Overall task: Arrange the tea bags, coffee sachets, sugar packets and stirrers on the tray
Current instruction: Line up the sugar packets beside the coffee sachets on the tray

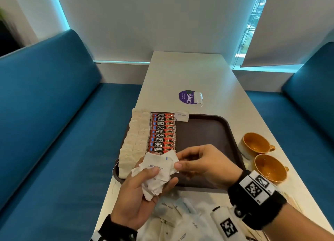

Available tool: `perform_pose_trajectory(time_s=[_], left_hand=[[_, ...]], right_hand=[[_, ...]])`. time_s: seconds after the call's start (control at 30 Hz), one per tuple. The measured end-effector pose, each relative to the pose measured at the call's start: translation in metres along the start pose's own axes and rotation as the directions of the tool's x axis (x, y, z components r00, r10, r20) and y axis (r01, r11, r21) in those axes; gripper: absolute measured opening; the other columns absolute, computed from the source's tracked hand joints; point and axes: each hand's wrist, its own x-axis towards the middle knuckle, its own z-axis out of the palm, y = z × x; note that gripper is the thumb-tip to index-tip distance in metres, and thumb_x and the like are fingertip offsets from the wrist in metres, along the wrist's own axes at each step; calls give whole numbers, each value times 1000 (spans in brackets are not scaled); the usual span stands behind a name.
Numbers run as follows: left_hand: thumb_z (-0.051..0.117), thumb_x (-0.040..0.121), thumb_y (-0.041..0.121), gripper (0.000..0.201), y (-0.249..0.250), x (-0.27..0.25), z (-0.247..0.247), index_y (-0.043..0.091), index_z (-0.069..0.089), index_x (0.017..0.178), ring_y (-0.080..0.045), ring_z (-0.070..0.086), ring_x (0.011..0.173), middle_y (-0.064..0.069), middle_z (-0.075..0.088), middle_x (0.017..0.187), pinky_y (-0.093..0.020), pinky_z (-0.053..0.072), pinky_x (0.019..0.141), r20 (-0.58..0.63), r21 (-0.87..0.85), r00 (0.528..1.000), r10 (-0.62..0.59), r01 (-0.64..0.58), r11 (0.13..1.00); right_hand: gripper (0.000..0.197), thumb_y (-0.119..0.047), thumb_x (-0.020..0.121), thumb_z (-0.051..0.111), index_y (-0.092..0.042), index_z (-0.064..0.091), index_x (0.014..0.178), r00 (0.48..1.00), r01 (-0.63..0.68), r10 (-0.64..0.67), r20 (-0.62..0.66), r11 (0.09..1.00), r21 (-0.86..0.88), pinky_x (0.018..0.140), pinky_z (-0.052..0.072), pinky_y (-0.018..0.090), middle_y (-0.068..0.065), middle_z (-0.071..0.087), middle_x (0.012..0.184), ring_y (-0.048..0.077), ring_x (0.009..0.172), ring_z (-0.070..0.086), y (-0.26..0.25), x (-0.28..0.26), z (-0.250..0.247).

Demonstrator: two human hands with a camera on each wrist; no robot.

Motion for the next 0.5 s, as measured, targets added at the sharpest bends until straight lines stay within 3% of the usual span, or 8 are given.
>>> perform_pose_trajectory(time_s=[0.07, 0.13, 0.27, 0.4, 0.5], left_hand=[[48, 90, -4, 44, 1, -2, 2, 8, 57, 131, -45, 65, 115, -24, 67, 129, -57, 57, 87, -11, -28, 1000, -3, 3, 1000], [47, 88, -4, 43, 2, -2, 2, 10, 60, 127, -46, 67, 112, -24, 68, 126, -59, 57, 86, -37, -65, 999, -1, -1, 998], [50, 87, -4, 40, 5, 0, -3, 6, 60, 124, -43, 72, 101, -27, 71, 115, -50, 62, 76, -92, -50, 996, 7, -11, 999], [54, 91, -5, 41, 4, 1, -10, 7, 58, 130, -38, 75, 92, -28, 71, 115, -38, 62, 59, -134, 44, 991, 24, -18, 999], [59, 87, -3, 44, 2, 2, -10, 9, 59, 130, -36, 75, 89, -29, 70, 115, -38, 61, 58, -137, 103, 990, 24, -10, 995]], right_hand=[[19, -1, 80, 79, 6, 76, 98, 998, -18, 21, -54, 998, 56, 61, 54, 27, 18, 73, 86, 16, 66, 64, 1, 1, -2], [11, 5, 84, 73, 8, 72, 95, 994, -42, 54, -91, 990, 131, 62, 56, 28, 24, 72, 89, 17, 61, 63, -2, 1, -4], [8, 9, 90, 61, 3, 65, 92, 984, -42, 78, -158, 974, 221, 66, 59, 33, 26, 73, 95, 30, 77, 68, -6, 5, -11], [9, 8, 92, 60, 1, 65, 90, 963, 2, 66, -260, 968, 252, 63, 61, 31, 29, 73, 94, 28, 70, 70, -4, 30, -29], [18, 14, 89, 61, -2, 66, 83, 916, 48, 39, -400, 977, 207, 56, 59, 25, 24, 72, 85, 25, 64, 70, -2, 63, -50]])
